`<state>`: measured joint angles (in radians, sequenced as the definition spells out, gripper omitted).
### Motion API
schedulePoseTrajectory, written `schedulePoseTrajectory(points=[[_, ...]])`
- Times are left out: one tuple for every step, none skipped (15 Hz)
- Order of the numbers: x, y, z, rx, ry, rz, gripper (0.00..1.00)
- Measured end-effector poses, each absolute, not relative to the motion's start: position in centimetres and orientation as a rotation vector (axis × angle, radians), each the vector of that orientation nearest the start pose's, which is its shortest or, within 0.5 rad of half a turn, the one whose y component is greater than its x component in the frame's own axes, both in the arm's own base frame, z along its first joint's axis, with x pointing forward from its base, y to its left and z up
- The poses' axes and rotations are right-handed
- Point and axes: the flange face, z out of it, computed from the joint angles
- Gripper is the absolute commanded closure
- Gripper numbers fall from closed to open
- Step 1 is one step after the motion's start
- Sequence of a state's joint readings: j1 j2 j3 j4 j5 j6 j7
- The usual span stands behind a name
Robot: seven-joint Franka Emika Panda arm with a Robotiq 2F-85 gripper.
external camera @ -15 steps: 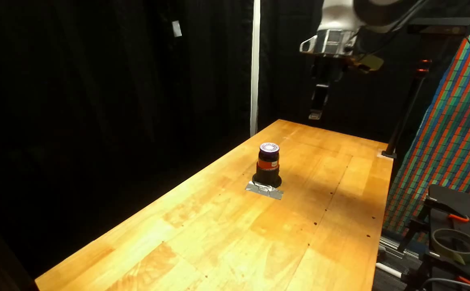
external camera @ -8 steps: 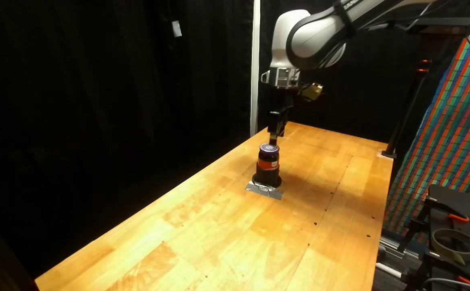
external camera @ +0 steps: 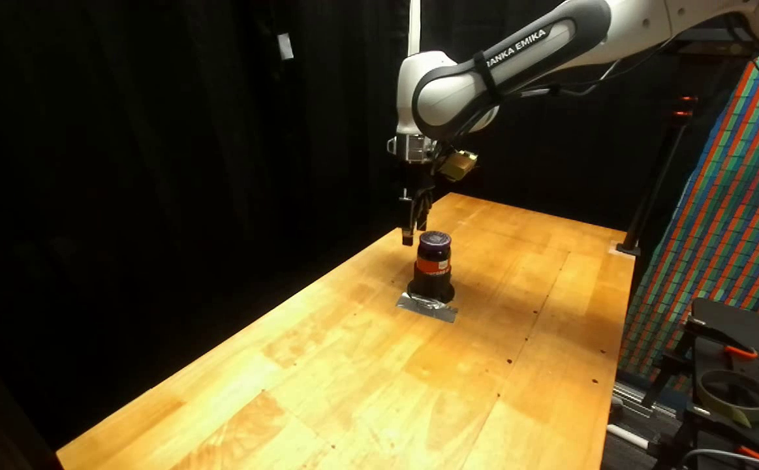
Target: Put the rubber band around jar.
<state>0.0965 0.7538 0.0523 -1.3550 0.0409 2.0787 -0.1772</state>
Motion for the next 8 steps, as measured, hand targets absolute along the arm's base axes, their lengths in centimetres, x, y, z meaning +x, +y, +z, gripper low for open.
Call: schedulePoseTrajectory(points=[[72.93, 10.43, 26.98, -3.034, -0.449, 0.08, 0.0], [73.15, 10.6, 26.79, -3.032, -0.451, 0.129, 0.0], [73.26, 10.77, 26.68, -3.029, -0.452, 0.176, 0.0], [73.35, 10.93, 26.65, -3.025, -0.455, 0.223, 0.0], [73.41, 11.07, 26.62, -3.021, -0.458, 0.265, 0.0], [73.45, 11.18, 26.58, -3.017, -0.46, 0.305, 0.0], [73.47, 11.3, 26.53, -3.014, -0.462, 0.343, 0.0], [73.43, 11.39, 26.37, -3.011, -0.462, 0.383, 0.0]])
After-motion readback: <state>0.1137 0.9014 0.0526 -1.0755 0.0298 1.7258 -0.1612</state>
